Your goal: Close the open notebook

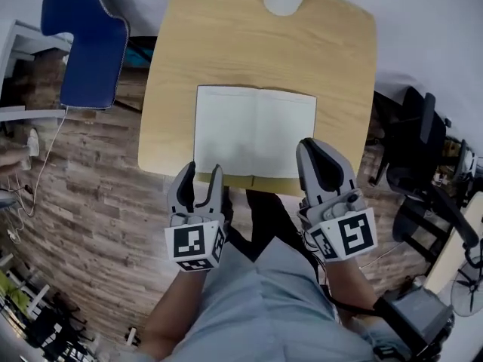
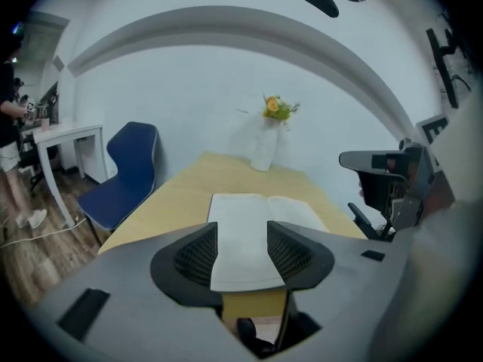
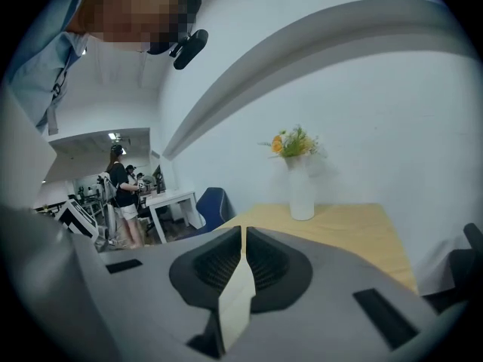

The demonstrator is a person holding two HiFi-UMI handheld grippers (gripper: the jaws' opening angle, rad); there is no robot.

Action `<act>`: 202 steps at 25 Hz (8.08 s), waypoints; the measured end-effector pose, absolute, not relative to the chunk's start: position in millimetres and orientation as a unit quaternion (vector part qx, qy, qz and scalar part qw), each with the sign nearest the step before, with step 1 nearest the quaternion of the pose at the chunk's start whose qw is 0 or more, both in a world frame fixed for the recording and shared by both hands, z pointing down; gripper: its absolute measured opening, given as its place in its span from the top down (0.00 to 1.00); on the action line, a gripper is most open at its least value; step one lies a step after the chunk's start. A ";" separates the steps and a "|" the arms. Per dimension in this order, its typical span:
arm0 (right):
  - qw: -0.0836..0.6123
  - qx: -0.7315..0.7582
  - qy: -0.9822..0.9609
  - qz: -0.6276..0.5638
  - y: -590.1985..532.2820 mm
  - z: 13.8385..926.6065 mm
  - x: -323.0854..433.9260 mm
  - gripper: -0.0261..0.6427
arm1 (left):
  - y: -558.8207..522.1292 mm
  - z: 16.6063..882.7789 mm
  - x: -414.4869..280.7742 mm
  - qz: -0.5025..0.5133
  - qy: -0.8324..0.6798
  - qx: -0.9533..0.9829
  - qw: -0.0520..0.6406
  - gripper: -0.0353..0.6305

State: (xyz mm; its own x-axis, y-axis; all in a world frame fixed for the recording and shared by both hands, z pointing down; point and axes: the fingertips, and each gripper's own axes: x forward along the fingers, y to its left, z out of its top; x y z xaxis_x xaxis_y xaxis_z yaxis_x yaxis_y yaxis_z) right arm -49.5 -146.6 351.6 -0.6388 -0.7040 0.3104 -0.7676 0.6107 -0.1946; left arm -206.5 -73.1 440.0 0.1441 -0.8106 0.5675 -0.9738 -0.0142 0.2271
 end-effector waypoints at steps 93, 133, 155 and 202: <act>0.039 0.530 -0.836 0.141 -138.7 310.1 68.1 0.89 | -107.8 327.8 -63.4 0.091 -0.482 0.844 0.217 0.79; 0.045 0.613 -0.761 0.206 -144.4 402.5 212.7 0.89 | -150.5 453.4 14.2 0.205 -0.466 0.827 0.240 0.85; 0.043 0.646 -0.720 0.250 -126.7 453.1 247.1 0.89 | -146.1 532.2 49.7 0.367 -0.393 0.812 0.228 0.84; 0.001 0.571 -0.816 -0.089 -26.1 150.7 4.6 0.89 | -28.7 146.8 -126.2 -0.016 -0.559 0.829 -0.003 0.92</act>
